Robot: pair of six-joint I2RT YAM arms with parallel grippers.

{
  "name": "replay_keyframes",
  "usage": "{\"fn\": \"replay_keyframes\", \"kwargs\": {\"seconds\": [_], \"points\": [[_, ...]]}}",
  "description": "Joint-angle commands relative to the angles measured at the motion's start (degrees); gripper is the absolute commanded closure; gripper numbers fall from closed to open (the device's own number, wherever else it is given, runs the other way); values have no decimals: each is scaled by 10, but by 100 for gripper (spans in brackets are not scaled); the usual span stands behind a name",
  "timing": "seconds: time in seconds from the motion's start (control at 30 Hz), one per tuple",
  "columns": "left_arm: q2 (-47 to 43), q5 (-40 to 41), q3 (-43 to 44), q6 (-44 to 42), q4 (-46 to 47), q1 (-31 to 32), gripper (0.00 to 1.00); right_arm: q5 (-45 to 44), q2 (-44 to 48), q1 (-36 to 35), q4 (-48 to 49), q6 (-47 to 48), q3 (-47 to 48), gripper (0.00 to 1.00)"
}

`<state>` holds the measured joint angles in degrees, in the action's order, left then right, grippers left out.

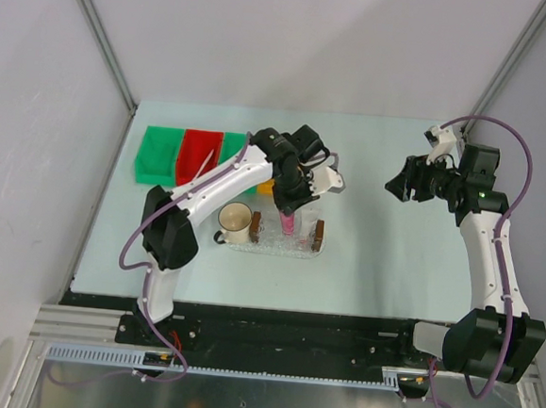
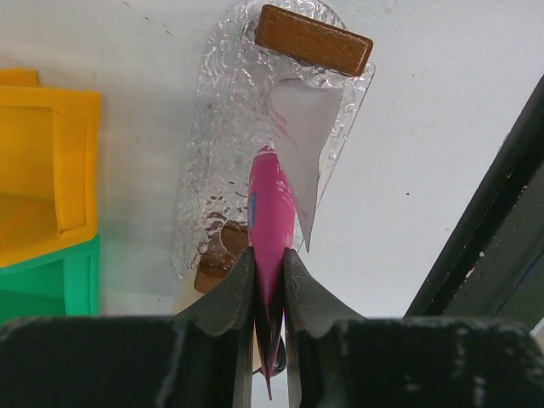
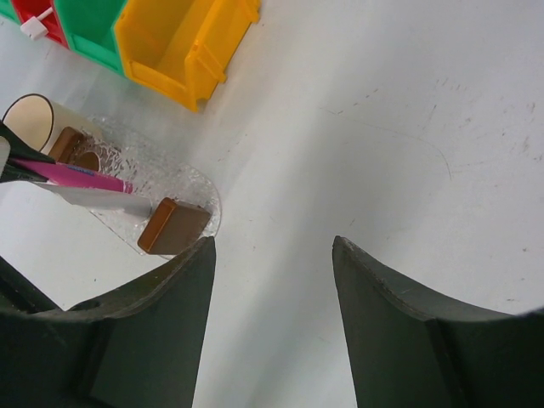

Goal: Prepare toiletry sets of a toothbrush and toothpaste on the tray

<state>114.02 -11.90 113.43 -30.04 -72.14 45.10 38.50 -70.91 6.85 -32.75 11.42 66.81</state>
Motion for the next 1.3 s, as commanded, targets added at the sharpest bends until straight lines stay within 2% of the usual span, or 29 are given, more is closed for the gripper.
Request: {"fn": "replay_keyframes", "kwargs": {"seconds": [0.0, 0.5, 0.83, 1.27], "points": [[12, -7, 31, -11, -8, 7, 100, 15, 20, 4, 8, 0, 0, 38], [34, 3, 32, -7, -7, 10, 97, 22, 19, 10, 6, 2, -1, 38], [31, 4, 27, -5, -7, 16, 78, 23, 20, 12, 8, 2, -4, 38], [26, 5, 23, -5, -7, 17, 70, 25, 20, 14, 8, 1, -6, 38]]}}
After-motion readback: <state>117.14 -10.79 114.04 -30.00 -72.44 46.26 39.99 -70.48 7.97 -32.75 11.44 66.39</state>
